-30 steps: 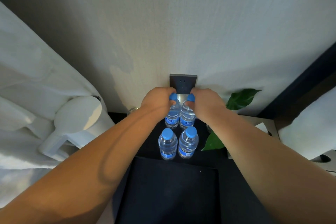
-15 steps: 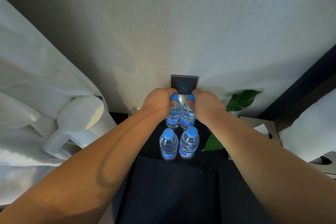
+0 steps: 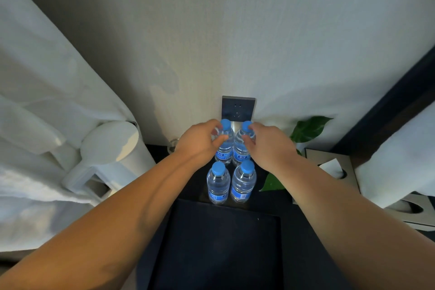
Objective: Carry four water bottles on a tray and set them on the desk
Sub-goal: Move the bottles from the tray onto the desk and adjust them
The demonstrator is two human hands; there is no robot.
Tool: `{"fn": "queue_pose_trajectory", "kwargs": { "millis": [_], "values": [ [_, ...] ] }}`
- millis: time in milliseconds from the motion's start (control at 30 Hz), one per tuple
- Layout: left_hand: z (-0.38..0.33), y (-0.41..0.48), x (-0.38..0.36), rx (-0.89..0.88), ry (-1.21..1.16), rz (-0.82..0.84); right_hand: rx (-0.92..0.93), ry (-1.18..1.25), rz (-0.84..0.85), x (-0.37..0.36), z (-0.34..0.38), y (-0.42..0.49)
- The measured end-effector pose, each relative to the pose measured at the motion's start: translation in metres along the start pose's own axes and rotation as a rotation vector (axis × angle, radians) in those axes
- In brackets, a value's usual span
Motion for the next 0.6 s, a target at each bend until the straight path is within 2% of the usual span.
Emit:
{"fn": "queue_pose_trajectory", "kwargs": {
  "millis": [167, 300, 433, 600],
  "values": [
    [-0.012, -0.035, -0.002, -0.068, -0.023, 0.197, 0.066, -0.07, 0.042, 0.0, 0.005, -0.027],
    [-0.02, -0.058, -0.006, -0.218, 0.204, 0.297, 0.062, -0.139, 0.115, -0.005, -0.002, -0.044],
    [-0.02, -0.065, -0.005, -0.235, 0.192, 0.279, 0.071, -0.196, 0.172, -0.012, -0.006, -0.058],
    [-0.025, -0.066, -0.008, -0.187, 0.183, 0.252, 0.067, -0.179, 0.147, -0.014, -0.003, -0.066]
  ]
}}
Point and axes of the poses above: each hand's wrist, its own y-axis towards the middle knuckle, its own x-axis out of the back of the hand, z = x × y, the point moved 5 cm from there along y, towards the middle knuckle, and after that the axes turned 15 degrees about -x, right-handed, at the moved point
